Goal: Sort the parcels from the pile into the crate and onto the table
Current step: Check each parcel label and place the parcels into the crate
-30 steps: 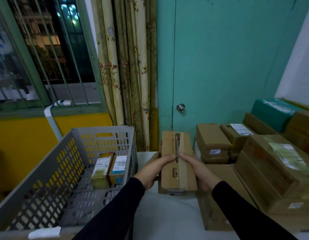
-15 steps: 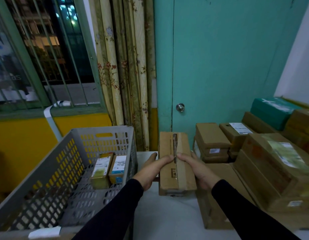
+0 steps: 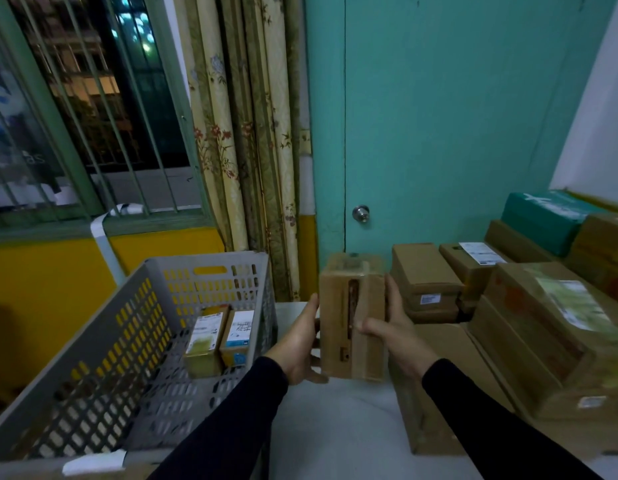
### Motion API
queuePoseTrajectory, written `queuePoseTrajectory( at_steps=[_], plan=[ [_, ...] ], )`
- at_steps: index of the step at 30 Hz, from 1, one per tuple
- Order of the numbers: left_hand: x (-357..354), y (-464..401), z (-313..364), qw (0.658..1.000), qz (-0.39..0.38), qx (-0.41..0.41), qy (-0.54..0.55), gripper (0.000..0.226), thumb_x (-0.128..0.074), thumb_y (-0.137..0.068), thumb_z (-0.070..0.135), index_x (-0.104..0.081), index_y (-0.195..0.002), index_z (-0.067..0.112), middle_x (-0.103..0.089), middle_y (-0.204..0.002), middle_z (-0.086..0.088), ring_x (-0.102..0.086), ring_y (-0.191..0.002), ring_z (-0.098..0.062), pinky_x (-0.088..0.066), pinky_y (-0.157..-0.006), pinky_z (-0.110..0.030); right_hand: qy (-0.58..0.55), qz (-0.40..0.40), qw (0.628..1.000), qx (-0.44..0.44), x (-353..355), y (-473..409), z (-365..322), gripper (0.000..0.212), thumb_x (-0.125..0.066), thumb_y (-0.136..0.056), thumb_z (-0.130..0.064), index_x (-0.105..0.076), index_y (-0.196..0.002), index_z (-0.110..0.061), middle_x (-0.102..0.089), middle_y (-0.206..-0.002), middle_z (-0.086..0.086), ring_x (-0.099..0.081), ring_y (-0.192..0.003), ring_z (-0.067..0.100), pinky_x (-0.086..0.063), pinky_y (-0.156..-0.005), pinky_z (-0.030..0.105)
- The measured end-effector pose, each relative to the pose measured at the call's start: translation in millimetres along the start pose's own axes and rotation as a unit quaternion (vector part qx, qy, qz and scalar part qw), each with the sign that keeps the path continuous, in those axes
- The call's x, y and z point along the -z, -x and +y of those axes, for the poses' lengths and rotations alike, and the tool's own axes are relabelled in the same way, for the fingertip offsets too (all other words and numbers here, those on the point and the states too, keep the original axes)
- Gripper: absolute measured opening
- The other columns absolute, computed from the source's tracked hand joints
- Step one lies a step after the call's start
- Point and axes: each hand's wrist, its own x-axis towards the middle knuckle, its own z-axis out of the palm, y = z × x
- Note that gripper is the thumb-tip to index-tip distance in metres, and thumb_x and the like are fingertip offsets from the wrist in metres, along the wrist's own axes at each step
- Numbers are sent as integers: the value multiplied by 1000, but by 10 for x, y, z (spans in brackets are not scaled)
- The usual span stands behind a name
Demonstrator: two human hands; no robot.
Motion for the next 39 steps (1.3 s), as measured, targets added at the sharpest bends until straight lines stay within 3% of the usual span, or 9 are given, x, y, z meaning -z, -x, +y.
queuePoseTrajectory(
  at_steps=[5,10,17,19,22,24,31,35,39],
  plan=[
    [14,35,-28,999,2,1,48,75,-41,-82,84,-75,-112,25,-73,-117,-14,-61,-115,-39,-51,-92,-57,-134,-3,991,-19,-72,11,-187,43,-47,-103,-49,-40,-144,-35,-52,-138,-15,-59,-119,-1,-49,-96,21],
    [-107,77,-23,997,19,-79,5,44,-36,-98,69,-62,-122,43,-66,-117,2,-60,-109,-21,-49,-102,-48,-226,84,963,-116,-109,-140,-85,59,-27,-105,-54,-56,-143,-18,-70,-127,14,-64,-123,31,-47,-107,50],
    [-36,57,-11,987,7,-158,-3,31,-33,-108,25,-40,-135,41,-57,-104,21,-53,-82,10,-46,-60,-8,-177,52,952,-244,-19,-62,-59,63,-23,-103,-58,-68,-122,-18,-72,-118,16,-59,-117,34,-41,-104,56],
    [-8,25,-27,990,5,-143,-4,37,-33,-107,23,-42,-135,45,-61,-105,19,-60,-81,7,-48,-69,-15,-183,55,949,-251,-5,-42,-19,61,-23,-104,-53,-69,-119,-15,-73,-109,17,-61,-112,36,-44,-101,56],
    [47,2,-7,995,-12,-92,32,44,-33,-102,61,-50,-140,47,-54,-143,3,-52,-124,-17,-38,-108,-52,-206,78,951,-216,-59,-37,43,56,-27,-103,-45,-70,-116,-11,-72,-116,20,-62,-111,38,-51,-92,49],
    [79,-25,11,994,-24,-68,76,63,-32,-91,80,-56,-137,43,-54,-143,-2,-48,-131,-31,-39,-104,-67,-198,85,961,-175,-73,-53,82,53,-32,-102,-45,-67,-125,-12,-65,-131,18,-57,-123,38,-48,-101,55],
    [88,-13,3,988,-7,-94,125,77,-72,-68,48,-50,-138,23,-52,-137,-15,-52,-122,-35,-54,-80,-48,-118,26,980,-160,-59,-64,75,82,-56,-71,-89,-58,-136,-39,-61,-139,4,-50,-134,29,-43,-107,55],
    [111,-29,-24,983,-16,-129,132,72,-74,-58,34,-48,-122,16,-53,-136,-16,-48,-126,-36,-47,-95,-49,-132,0,975,-180,-69,-78,42,88,-76,-64,-76,-59,-134,-27,-70,-127,12,-65,-119,35,-50,-103,57],
    [126,-36,-14,986,-35,-133,89,50,-77,-67,29,-45,-105,21,-58,-118,-8,-54,-114,-28,-46,-90,-43,-186,22,964,-189,-62,-69,20,54,-62,-92,-27,-46,-141,-10,-62,-133,24,-63,-115,37,-55,-86,48]
  ],
)
